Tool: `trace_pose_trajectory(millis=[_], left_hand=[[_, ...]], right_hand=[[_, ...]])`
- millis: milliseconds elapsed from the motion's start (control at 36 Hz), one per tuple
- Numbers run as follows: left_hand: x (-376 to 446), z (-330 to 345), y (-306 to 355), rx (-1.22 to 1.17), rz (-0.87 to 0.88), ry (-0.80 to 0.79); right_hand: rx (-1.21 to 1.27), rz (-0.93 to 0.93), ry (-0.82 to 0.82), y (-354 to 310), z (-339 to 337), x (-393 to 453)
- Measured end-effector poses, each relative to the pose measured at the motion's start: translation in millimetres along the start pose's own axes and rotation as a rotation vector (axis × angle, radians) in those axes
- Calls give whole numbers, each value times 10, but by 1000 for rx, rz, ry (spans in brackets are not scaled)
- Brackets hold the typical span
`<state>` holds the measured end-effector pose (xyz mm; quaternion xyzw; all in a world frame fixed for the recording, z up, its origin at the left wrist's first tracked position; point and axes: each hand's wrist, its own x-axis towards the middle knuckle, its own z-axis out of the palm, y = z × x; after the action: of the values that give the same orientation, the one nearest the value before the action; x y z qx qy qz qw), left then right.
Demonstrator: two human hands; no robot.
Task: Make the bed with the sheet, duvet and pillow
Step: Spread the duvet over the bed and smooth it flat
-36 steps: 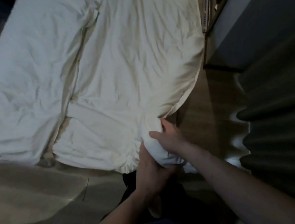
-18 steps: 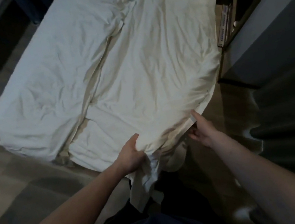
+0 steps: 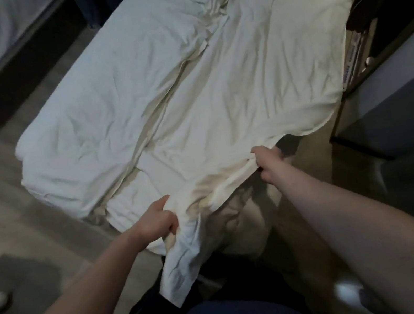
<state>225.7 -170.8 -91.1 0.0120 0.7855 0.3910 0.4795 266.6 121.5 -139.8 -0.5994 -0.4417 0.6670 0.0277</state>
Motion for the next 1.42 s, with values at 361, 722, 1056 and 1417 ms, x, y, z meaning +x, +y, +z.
trace_pose_trajectory(millis=[361,722,1056,1417], left_hand=[[145,-747,-135,-261,172,96],[739,-1619,239,493,233,15],[1021,-2600,216,346,146,-176],[1315,-4311,41,180,47,-234]], right_hand=[[-13,-251,142,-212,1817,-414],[-123,-266,342,-415,1877,-493],[-213,-382,171,-639,2666,-555],[-245,-453,97,-893,4542,-830]])
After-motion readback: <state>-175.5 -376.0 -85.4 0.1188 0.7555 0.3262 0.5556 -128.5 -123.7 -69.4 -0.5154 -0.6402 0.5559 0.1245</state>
